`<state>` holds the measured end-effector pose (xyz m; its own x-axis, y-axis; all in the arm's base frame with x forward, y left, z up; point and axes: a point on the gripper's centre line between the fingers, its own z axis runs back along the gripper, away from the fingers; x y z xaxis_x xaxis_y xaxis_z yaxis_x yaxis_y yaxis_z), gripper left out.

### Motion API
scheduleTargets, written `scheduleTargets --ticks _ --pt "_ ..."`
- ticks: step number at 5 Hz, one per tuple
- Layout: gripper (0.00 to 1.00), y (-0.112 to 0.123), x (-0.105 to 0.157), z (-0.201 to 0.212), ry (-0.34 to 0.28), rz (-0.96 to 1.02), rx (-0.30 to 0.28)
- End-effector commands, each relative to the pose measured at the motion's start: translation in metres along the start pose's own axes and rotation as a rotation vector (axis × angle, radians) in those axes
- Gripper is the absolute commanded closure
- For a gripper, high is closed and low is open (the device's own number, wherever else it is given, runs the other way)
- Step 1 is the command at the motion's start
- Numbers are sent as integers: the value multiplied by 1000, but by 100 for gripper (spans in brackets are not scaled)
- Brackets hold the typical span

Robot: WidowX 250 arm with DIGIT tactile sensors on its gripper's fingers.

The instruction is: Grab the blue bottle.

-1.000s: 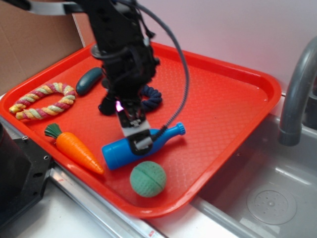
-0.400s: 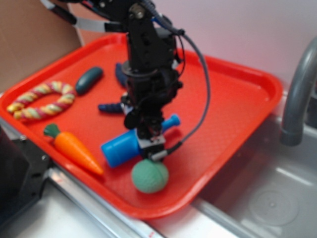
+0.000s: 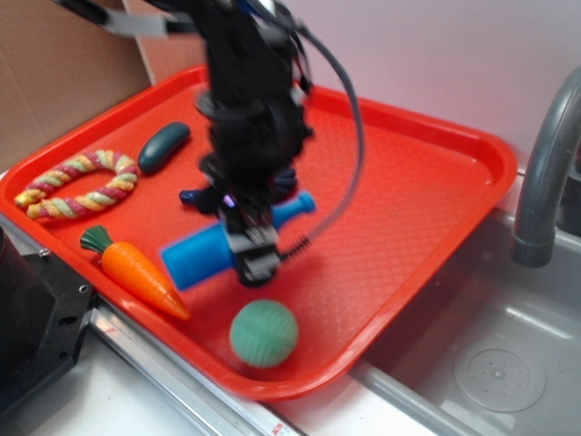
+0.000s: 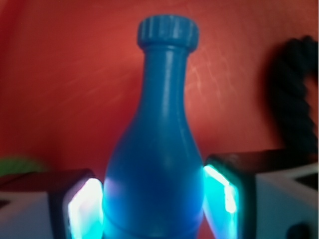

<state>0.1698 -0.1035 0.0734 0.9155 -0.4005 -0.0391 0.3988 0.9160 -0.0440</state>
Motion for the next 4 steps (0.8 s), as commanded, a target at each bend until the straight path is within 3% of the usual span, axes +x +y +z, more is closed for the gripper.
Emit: scheduleTargets --ticks 1,2,3,4 --pt "100 61 -49 102 -175 221 -75" --pt "100 77 -49 144 -157 302 -27" --pt "100 79 -42 153 -154 327 24" --pt "100 81 -43 132 -104 358 77"
